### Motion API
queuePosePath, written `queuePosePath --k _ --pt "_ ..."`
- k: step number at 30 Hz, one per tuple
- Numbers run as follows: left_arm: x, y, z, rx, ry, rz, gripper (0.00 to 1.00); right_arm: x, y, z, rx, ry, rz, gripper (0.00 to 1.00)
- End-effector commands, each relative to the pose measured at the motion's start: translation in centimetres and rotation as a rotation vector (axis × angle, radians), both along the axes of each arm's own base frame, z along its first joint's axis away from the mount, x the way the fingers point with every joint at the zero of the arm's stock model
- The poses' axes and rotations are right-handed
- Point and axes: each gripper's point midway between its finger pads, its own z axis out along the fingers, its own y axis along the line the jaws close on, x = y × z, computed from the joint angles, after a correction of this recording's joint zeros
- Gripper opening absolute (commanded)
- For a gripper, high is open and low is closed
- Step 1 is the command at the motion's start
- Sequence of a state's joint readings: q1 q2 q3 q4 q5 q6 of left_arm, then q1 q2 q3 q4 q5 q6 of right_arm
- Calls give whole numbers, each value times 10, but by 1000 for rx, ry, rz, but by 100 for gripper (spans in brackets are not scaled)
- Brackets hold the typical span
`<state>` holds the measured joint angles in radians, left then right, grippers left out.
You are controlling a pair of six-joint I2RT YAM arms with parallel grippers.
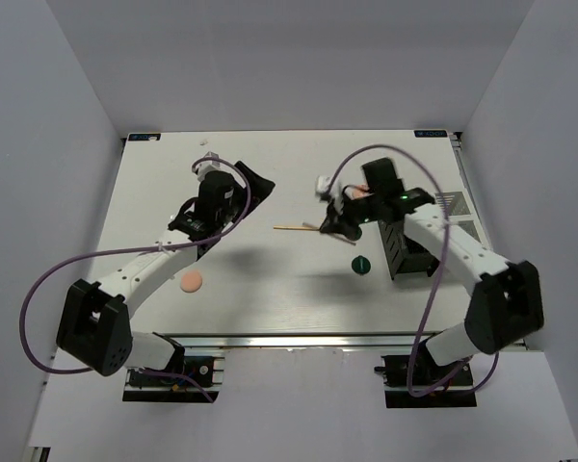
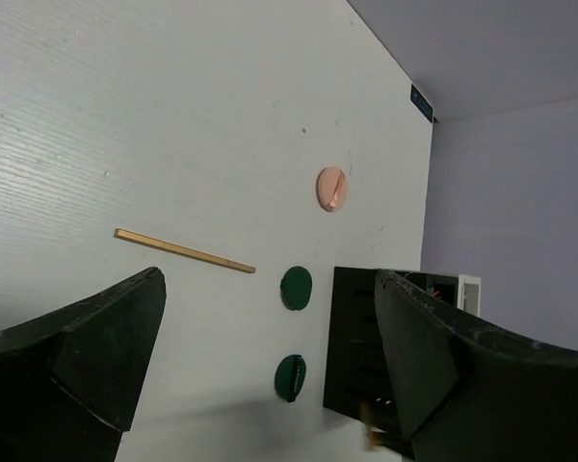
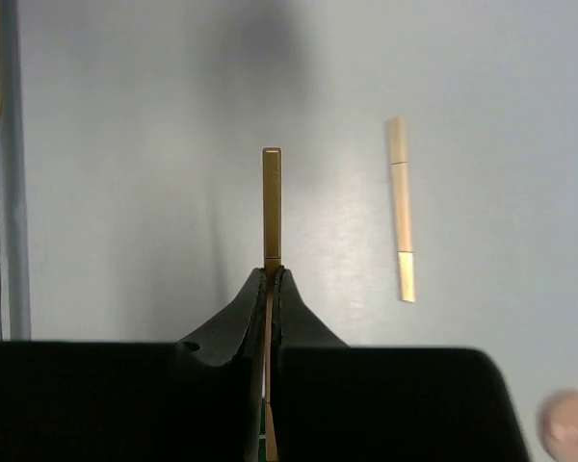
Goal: Organize the makeup
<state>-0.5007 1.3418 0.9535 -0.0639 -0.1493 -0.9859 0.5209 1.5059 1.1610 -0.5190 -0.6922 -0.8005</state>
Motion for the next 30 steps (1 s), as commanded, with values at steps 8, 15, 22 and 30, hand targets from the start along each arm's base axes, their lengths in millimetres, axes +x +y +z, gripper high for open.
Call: queuePosePath --k 8,15,22,30 --pt "21 -41 -26 -253 284 52 98 103 -163 144 533 -263 -904 0" --pt "27 -56 -54 -268 423 54 98 115 -270 132 548 -364 -1350 0" --pt "24 -66 -77 -273 511 46 98 133 -321 131 542 -463 -1461 0" --pt "17 -63 -95 -274 564 73 98 157 -349 119 475 -594 -1476 0"
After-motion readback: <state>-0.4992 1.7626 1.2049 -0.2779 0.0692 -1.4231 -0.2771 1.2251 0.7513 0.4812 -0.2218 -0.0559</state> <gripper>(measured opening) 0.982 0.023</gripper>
